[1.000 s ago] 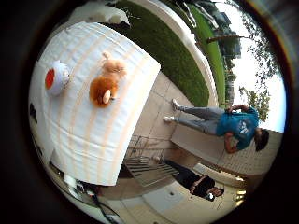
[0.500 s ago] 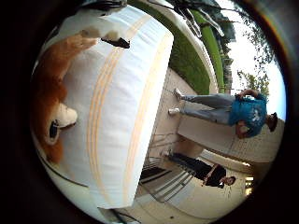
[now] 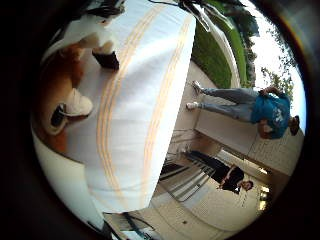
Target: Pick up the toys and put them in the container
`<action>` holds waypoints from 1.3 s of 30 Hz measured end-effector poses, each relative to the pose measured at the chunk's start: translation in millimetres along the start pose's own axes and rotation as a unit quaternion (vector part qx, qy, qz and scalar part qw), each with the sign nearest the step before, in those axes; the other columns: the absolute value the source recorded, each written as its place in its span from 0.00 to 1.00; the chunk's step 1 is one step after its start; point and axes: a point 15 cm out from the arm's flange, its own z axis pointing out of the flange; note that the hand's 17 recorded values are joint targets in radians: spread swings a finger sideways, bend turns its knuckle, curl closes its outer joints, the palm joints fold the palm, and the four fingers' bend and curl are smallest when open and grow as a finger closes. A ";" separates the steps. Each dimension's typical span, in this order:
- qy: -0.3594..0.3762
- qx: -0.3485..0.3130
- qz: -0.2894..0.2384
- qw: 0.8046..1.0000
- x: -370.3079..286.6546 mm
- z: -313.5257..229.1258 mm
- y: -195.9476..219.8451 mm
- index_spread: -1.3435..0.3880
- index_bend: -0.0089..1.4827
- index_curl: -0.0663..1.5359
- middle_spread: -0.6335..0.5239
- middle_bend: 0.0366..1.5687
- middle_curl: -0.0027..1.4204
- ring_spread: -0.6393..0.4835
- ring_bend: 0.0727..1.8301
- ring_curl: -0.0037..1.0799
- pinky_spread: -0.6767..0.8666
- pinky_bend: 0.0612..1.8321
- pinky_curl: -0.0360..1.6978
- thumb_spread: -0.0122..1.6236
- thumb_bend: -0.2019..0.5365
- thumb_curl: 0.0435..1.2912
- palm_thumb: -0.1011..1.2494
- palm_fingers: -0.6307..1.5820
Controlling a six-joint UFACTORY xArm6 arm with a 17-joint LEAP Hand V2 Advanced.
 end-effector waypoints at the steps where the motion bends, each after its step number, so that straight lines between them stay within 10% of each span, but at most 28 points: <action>1: -0.012 0.001 0.007 1.000 -1.3 -8.5 5.7 0.48 0.28 0.11 0.45 0.71 0.54 0.58 0.74 0.60 0.60 0.78 0.36 0.66 0.34 0.40 0.80 0.79; 16: -0.032 0.071 0.012 0.997 -28.5 -167.2 90.4 0.31 0.45 0.07 0.41 0.74 0.65 0.53 0.78 0.64 0.56 0.81 0.40 0.76 0.26 0.42 0.83 0.74; 20: -0.078 0.084 0.044 0.992 -17.1 -151.2 79.5 0.32 0.42 0.06 0.41 0.70 0.64 0.55 0.77 0.63 0.57 0.79 0.41 0.77 0.19 0.37 0.70 0.69; 21: -0.079 0.083 0.046 0.992 -16.7 -147.6 77.5 0.41 0.41 0.06 0.44 0.50 0.58 0.60 0.66 0.58 0.59 0.77 0.40 0.76 0.15 0.36 0.64 0.41; 22: -0.081 0.081 0.048 0.992 -15.5 -139.0 72.1 0.48 0.44 0.10 0.46 0.45 0.56 0.63 0.64 0.63 0.61 0.76 0.44 0.76 0.18 0.35 0.62 0.33; 26: -0.080 0.065 0.061 0.993 -8.4 -103.0 54.1 0.60 0.44 0.11 0.52 0.36 0.48 0.70 0.54 0.49 0.64 0.64 0.36 0.75 0.21 0.33 0.57 0.26; 35: -0.013 -0.007 0.145 0.989 30.3 -19.1 40.0 0.74 0.34 0.13 0.61 0.25 0.38 0.81 0.45 0.37 0.70 0.54 0.27 0.74 0.23 0.29 0.52 0.30; 39: -0.006 -0.020 0.147 0.989 31.6 -13.7 43.7 0.75 0.29 0.11 0.58 0.30 0.38 0.78 0.53 0.37 0.70 0.60 0.27 0.73 0.24 0.29 0.52 0.47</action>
